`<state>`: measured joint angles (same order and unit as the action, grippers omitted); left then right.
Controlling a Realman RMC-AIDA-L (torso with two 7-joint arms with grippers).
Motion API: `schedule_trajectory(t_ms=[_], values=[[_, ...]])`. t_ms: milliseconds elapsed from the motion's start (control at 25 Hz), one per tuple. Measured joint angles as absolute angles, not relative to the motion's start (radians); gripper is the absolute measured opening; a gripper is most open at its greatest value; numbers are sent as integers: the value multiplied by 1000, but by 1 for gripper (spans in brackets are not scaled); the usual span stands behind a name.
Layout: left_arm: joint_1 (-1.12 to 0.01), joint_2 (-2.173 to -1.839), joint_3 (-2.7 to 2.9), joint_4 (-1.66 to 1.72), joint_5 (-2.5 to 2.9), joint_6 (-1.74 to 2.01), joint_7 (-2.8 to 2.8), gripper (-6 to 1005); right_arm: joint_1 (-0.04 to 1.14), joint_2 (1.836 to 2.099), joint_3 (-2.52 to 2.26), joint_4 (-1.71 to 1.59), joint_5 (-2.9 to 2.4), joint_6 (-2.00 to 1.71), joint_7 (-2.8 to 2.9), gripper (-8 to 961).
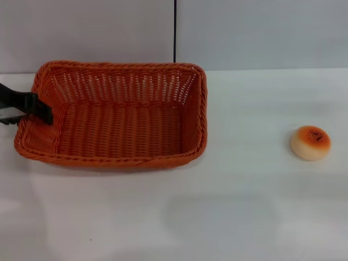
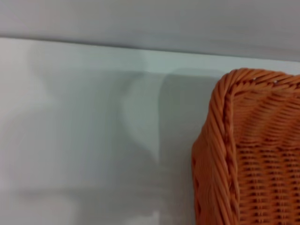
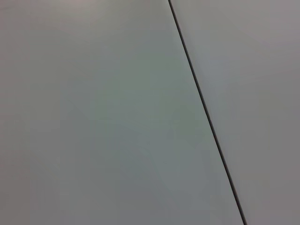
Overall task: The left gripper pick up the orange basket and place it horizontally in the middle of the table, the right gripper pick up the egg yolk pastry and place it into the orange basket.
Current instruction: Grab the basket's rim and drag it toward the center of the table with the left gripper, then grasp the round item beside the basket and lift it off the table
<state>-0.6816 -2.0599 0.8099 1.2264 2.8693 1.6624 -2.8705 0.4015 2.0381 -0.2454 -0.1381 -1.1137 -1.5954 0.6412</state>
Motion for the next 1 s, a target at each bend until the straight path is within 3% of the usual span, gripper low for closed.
schedule_trajectory(t_ms=[240, 320, 480, 840, 1000], values=[[-665, -2059, 806, 1311, 2821, 1681, -2841, 610, 378, 2048, -259, -210, -1173, -1557, 721, 451], [-633, -2058, 796, 1378, 2734, 1679, -2809, 672, 356, 2066, -260, -352, -1282, -1500, 902, 451], [-571, -2058, 778, 1439, 2589, 1637, -2748, 796, 337, 2075, -261, -528, -1445, -1465, 1155, 450], [-355, -2061, 717, 1414, 2065, 1472, -2348, 794, 381, 2064, -400, -982, -2023, -1486, 1867, 450], [-276, -2065, 723, 1321, 1875, 1425, -2146, 794, 453, 2033, -443, -1072, -2281, -1582, 2101, 450]])
